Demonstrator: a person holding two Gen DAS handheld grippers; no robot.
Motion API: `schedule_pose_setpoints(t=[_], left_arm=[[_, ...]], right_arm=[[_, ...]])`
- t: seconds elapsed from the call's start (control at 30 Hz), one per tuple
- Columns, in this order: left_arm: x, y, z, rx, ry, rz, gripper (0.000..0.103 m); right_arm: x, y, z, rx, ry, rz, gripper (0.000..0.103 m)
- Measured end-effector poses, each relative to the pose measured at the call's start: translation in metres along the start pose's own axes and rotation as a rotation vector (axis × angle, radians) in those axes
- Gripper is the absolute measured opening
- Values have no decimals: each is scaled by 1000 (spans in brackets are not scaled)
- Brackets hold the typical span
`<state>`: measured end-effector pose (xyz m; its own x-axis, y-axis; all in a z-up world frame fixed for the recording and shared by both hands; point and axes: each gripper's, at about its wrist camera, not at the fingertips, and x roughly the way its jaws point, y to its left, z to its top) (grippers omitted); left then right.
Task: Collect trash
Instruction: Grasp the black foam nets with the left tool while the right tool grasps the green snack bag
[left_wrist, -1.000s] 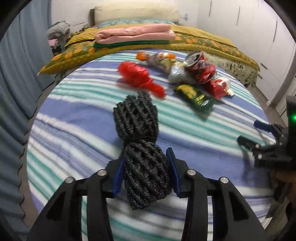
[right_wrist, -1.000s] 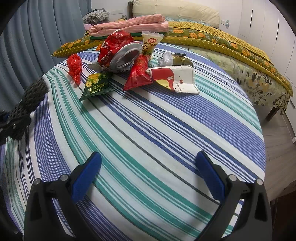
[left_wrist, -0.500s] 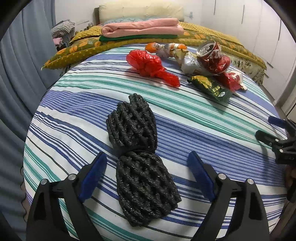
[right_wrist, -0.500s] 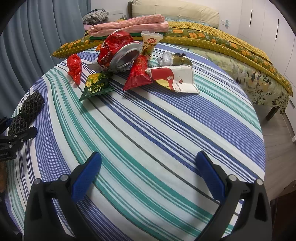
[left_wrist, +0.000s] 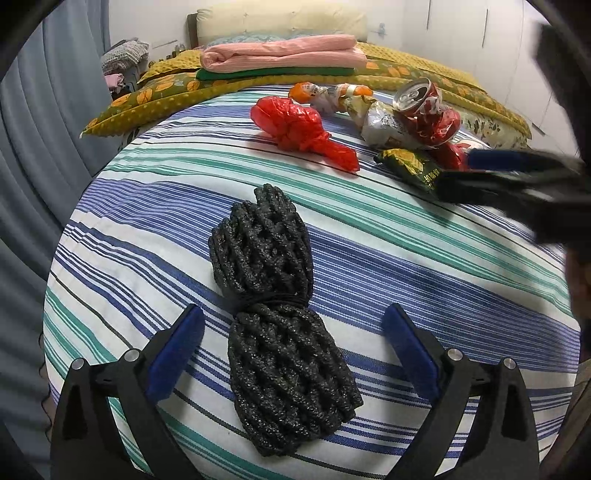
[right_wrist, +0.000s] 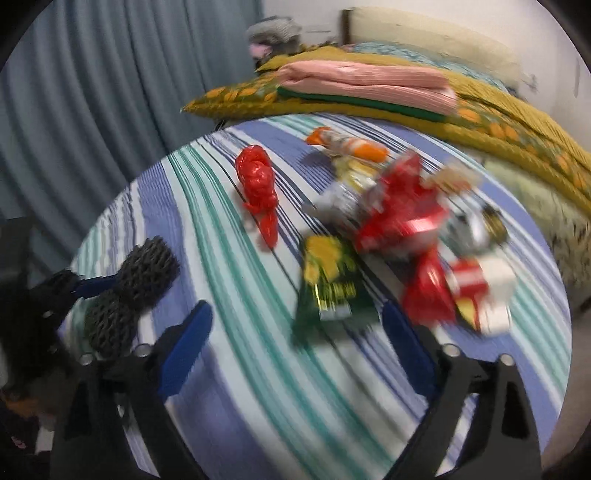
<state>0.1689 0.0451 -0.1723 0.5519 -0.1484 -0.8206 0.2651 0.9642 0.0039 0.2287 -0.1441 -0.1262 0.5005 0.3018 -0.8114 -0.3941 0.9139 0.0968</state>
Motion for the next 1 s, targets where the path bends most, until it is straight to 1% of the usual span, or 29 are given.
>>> schedule_pose_setpoints(t=[0.03, 0.17, 0.2, 0.23, 0.27, 0.3, 0.37, 0.5, 0.63, 0.7, 0.77, 0.8, 0.87, 0.93, 1.0], left_arm=[[0, 0, 0, 0, 0, -1, 96], [0, 0, 0, -1, 0, -1, 96], [0, 0, 0, -1, 0, -3, 96], [0, 0, 0, -1, 1, -6, 96], [1, 0, 0, -1, 1, -7, 97], [1, 0, 1, -1, 1, -7, 97], [1, 0, 1, -1, 1, -8, 97], [1, 0, 1, -1, 1, -9, 97], [1, 0, 1, -1, 2, -9, 97], [1, -1, 1, -1, 2, -8, 97], [1, 0, 1, -1, 2, -9, 97], [1, -1, 1, 1, 2, -11, 97], [-1, 1, 0, 3, -1, -25, 97], [-8, 7, -6, 15, -1, -64, 97], [-19, 17, -18, 24, -1, -72, 97]], right_arm=[[10, -1, 5, -5, 21, -18, 76], [38, -12, 13, 1, 73, -80, 76], [42, -16, 13, 14, 85, -81, 70], [42, -22, 13, 49, 73, -68, 63], [38, -26, 11, 63, 70, -77, 57], [37, -28, 11, 75, 68, -73, 45], [31, -29, 6, 91, 72, -45, 43], [13, -13, -19, 58, 76, -45, 43], [-14, 13, -61, 41, 41, -83, 43], [-24, 19, -76, 58, 22, -97, 43], [-30, 18, -85, 84, 8, -106, 45], [-32, 17, -89, 99, 6, -105, 50], [-39, 12, -97, 137, 5, -93, 57], [-44, 9, -102, 141, 27, -79, 69], [-48, 9, -104, 124, 41, -77, 72]])
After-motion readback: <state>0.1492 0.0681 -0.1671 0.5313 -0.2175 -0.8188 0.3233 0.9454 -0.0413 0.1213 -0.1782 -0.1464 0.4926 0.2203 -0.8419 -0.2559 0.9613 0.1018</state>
